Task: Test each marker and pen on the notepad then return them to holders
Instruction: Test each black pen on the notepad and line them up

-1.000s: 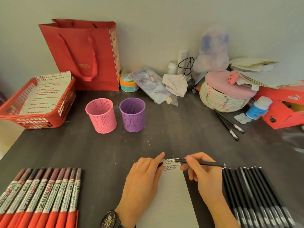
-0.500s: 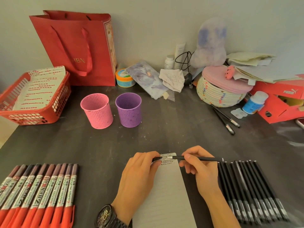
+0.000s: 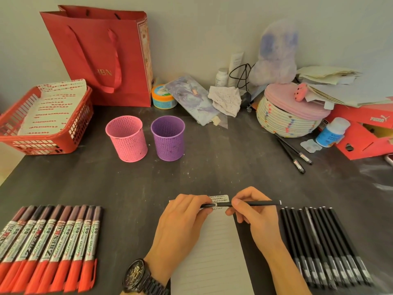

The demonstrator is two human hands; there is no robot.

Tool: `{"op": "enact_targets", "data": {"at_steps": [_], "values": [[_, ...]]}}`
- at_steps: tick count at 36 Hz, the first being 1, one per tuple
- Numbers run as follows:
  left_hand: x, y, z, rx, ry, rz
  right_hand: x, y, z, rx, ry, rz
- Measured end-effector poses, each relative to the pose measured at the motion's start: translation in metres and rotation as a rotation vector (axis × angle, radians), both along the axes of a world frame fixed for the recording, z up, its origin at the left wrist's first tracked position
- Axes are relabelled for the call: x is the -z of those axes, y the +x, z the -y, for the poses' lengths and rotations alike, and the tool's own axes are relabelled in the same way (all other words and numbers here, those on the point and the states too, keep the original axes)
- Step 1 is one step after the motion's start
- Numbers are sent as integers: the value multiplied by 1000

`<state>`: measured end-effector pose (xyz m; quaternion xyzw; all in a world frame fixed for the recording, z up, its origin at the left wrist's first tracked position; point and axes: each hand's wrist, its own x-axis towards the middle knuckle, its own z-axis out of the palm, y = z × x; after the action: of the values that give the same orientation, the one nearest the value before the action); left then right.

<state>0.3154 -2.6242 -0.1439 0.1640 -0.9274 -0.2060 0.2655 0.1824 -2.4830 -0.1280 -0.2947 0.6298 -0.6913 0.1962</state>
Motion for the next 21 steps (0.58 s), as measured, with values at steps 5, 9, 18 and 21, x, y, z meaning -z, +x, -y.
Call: {"op": "enact_targets", "data": {"at_steps": [5,9,18,21], "values": [[0,1,-1,11,-9,-13,0,-1,0,-15,37,-30],[-1,1,-1,4,-12,-1,0,-1,-1,-35,66,-59],[-1,2,-4,42,97,-34,-5,1,1,-86,132,-131],[-1,2,-4,42,118,-59,-9,1,2,-85,136,-127]]}}
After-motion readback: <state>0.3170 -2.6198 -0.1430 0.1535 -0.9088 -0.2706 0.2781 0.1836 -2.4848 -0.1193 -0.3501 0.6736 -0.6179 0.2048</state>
